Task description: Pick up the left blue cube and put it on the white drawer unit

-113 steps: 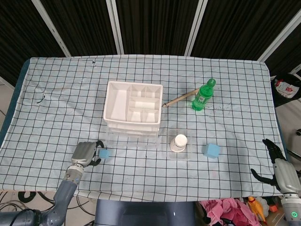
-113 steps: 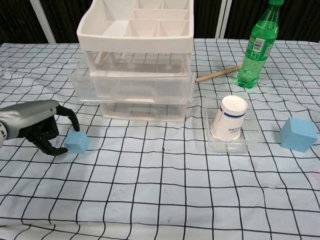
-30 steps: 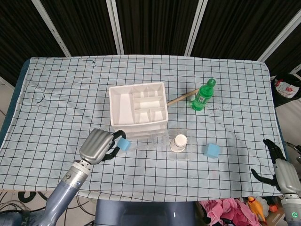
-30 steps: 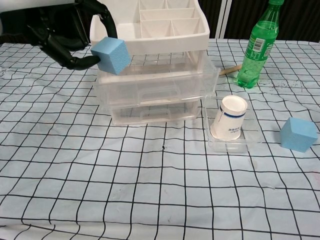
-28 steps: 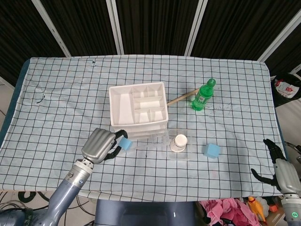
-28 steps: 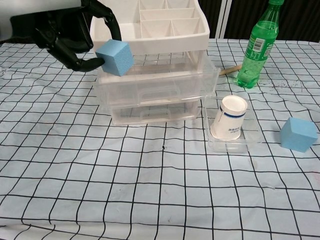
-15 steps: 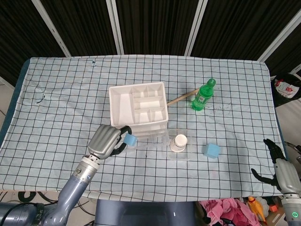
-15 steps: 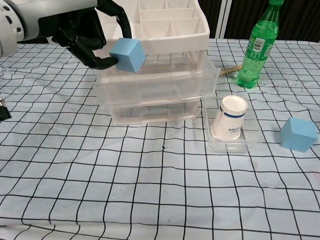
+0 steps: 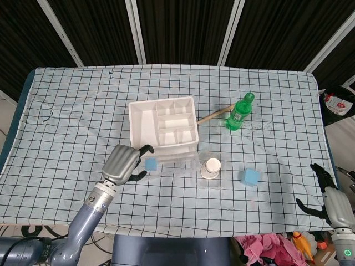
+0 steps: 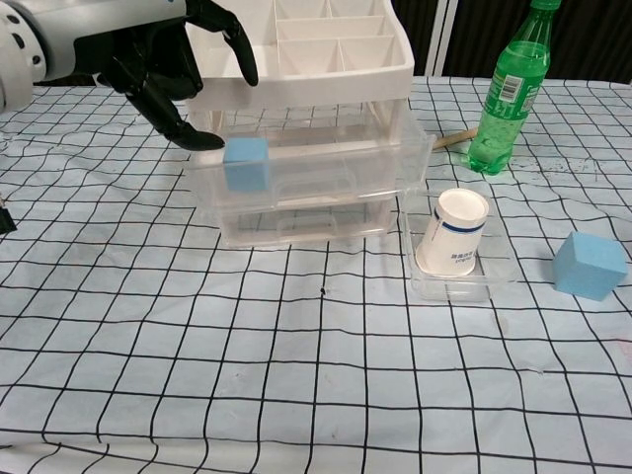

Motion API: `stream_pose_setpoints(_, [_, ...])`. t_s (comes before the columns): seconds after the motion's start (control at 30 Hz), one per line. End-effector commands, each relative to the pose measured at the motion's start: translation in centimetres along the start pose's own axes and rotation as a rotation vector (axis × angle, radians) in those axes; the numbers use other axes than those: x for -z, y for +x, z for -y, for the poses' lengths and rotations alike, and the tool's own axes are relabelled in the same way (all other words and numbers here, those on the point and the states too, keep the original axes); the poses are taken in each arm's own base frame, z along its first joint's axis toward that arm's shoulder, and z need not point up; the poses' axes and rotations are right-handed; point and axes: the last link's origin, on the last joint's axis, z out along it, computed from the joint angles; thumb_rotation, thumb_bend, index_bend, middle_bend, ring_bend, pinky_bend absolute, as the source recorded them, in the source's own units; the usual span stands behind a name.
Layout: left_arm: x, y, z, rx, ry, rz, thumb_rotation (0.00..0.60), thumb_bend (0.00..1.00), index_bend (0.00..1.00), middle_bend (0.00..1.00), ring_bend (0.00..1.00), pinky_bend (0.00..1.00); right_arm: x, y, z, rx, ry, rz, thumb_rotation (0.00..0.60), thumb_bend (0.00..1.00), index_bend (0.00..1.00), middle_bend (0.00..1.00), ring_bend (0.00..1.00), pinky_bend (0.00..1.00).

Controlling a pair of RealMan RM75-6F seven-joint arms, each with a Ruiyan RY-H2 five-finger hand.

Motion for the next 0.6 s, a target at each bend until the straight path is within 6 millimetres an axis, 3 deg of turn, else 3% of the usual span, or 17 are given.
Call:
stream_pose_setpoints(0.03, [0.3,0.3,-0.3,0.013,-0.018,-0.007,0.600,0.21,0.34,1.00,0.99,0.93,0.0,0.0,0.0,-0.001,-0.001,0.000,0.600,0.22,0.06,0.00,0.00,0.19])
stream_pose_setpoints(0.13, [0.9,0.6,-0.9,0.037,-0.050,-0.018,0.600,0.30,0.38,1.00,0.99,0.94,0.0,0.0,0.0,-0.001,-0.001,0.000,0.600,0.22,0.06,0.00,0.00,0.19])
stream_pose_setpoints(0.27, [2.0,1.0,-1.9,0.097,-0.120,-0.039,0.600,0.46,0.57,1.00,0.99,0.93,0.0,0.0,0.0,0.000,-0.001,0.001,0.600,0.22,0.06,0.00,0.00,0.19])
stream_pose_setpoints(0.4, [2.8,0.9,-2.4,0.116,-0.174,-0.037,0.600,0.48,0.66,1.00,0.99,0.93,0.0,0.0,0.0,0.000,0.000,0.001,0.600,0.22,0.06,0.00,0.00,0.19])
stream_pose_setpoints(0.6, [3.6,-0.2,-3.0,0.110,-0.266,0.048,0.600,0.48,0.68,1.00,0.99,0.93,0.0,0.0,0.0,0.001,-0.001,-0.002,0.600,0.22,0.06,0.00,0.00,0.19])
